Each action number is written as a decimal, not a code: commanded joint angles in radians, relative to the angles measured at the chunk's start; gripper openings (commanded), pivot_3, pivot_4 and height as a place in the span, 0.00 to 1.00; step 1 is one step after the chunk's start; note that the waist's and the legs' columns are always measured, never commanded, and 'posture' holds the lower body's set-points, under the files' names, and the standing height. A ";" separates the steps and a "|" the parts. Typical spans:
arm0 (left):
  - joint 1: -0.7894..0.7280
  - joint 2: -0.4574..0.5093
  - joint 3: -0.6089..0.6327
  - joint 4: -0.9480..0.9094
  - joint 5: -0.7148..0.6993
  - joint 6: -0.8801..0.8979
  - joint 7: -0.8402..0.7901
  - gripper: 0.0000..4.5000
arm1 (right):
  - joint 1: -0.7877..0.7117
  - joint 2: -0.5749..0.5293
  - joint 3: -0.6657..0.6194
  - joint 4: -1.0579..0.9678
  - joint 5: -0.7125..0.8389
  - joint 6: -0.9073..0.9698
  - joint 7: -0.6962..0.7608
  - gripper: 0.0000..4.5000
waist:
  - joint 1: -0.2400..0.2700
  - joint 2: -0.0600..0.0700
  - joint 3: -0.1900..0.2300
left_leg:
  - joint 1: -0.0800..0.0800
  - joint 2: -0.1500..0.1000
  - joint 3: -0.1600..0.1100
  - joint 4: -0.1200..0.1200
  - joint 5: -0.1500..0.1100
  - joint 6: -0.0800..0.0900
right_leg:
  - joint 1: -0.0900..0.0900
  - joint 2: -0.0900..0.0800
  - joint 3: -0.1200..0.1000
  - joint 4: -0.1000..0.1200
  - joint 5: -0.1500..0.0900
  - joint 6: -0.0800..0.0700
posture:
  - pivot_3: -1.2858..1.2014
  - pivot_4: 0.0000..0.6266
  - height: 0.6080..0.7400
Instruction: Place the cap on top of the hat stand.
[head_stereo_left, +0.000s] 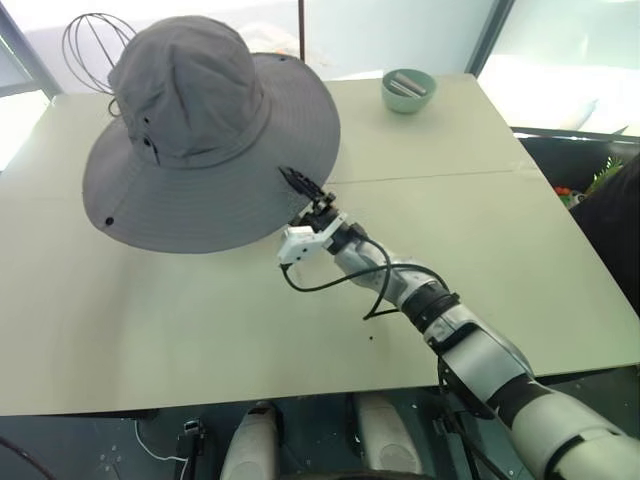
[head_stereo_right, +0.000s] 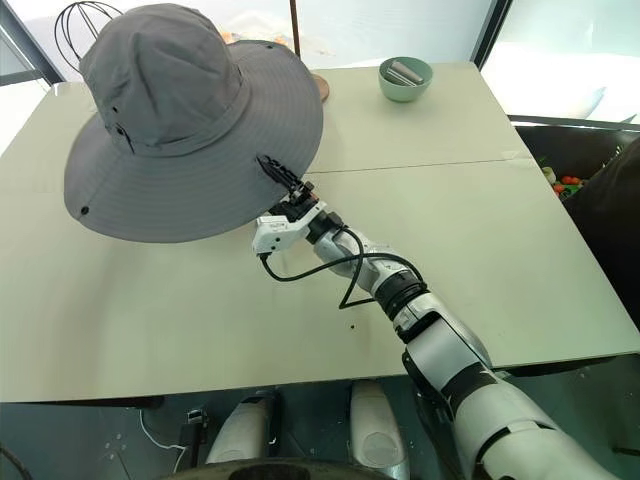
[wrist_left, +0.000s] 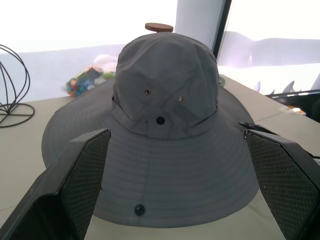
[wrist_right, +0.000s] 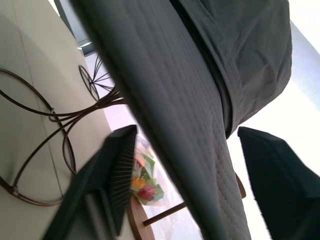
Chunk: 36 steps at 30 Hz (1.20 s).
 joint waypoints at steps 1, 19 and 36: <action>-0.027 0.004 -0.008 -0.008 0.003 -0.024 0.005 1.00 | 0.032 -0.059 -0.024 -0.142 -0.010 -0.009 0.018 0.98 | 0.001 0.000 0.000 | 0.000 0.000 0.000 0.000 0.000 0.000 | 0.000 0.000 0.000 0.000 0.000 0.000 | 0.52 0.24 1.00; -0.108 0.041 -0.131 0.062 0.095 -0.067 -0.034 1.00 | 0.391 -0.599 -0.304 -0.674 0.727 0.052 0.779 0.98 | 0.002 -0.001 0.001 | 0.001 0.000 0.000 0.001 0.000 0.001 | 0.003 0.000 0.000 -0.002 0.000 0.000 | 0.52 0.24 1.00; -0.213 0.059 -0.157 -0.041 0.078 0.044 0.119 1.00 | -0.188 -0.735 -0.567 -0.272 1.426 1.059 1.638 0.98 | 0.027 0.002 0.003 | 0.001 0.001 0.002 0.000 -0.001 0.002 | 0.004 0.000 -0.001 -0.004 0.000 0.000 | 0.52 0.24 1.00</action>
